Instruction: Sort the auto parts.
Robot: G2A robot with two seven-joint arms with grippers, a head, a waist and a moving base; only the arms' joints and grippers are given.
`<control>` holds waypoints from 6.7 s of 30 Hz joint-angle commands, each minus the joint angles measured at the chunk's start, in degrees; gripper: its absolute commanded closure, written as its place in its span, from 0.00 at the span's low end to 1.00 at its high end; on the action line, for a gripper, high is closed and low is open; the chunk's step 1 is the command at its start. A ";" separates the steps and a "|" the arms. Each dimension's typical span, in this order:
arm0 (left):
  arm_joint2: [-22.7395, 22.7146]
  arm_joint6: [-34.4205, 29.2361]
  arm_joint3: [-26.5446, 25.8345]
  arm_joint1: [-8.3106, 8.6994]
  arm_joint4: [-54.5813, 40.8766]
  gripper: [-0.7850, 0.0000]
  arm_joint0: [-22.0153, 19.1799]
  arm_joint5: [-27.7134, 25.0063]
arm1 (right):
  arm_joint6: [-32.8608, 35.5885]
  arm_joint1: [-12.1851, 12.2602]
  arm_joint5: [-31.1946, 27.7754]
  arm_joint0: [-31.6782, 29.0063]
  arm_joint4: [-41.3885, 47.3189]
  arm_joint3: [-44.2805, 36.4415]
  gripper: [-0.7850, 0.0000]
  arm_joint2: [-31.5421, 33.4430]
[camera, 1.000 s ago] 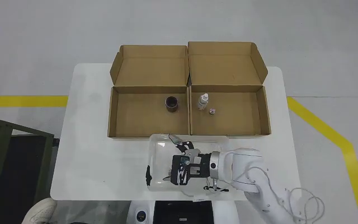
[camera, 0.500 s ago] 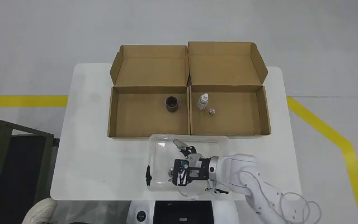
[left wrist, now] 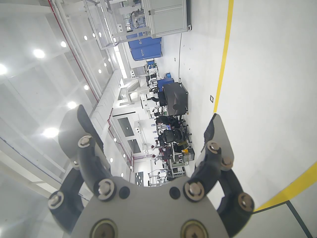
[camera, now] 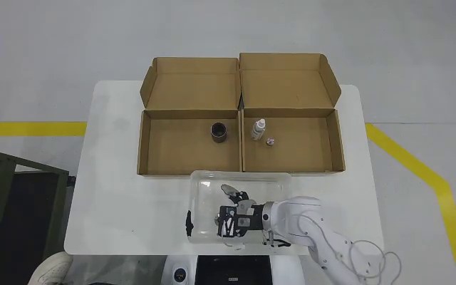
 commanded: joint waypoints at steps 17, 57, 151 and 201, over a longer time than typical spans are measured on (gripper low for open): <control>0.00 0.00 0.00 0.00 0.00 0.00 0.00 0.00 | 4.49 -0.42 -1.10 4.00 5.60 5.23 0.37 -3.94; 0.00 0.00 0.00 0.00 0.00 0.00 0.00 0.00 | -11.84 0.93 -2.51 4.63 35.62 3.39 1.00 3.97; 0.00 0.00 0.00 0.00 0.00 0.00 0.00 0.00 | 10.42 -5.14 23.23 26.01 20.39 20.46 0.94 -6.54; 0.00 0.00 0.00 0.00 0.00 0.00 0.00 0.00 | -2.96 -1.73 15.34 8.91 15.20 0.11 0.50 7.99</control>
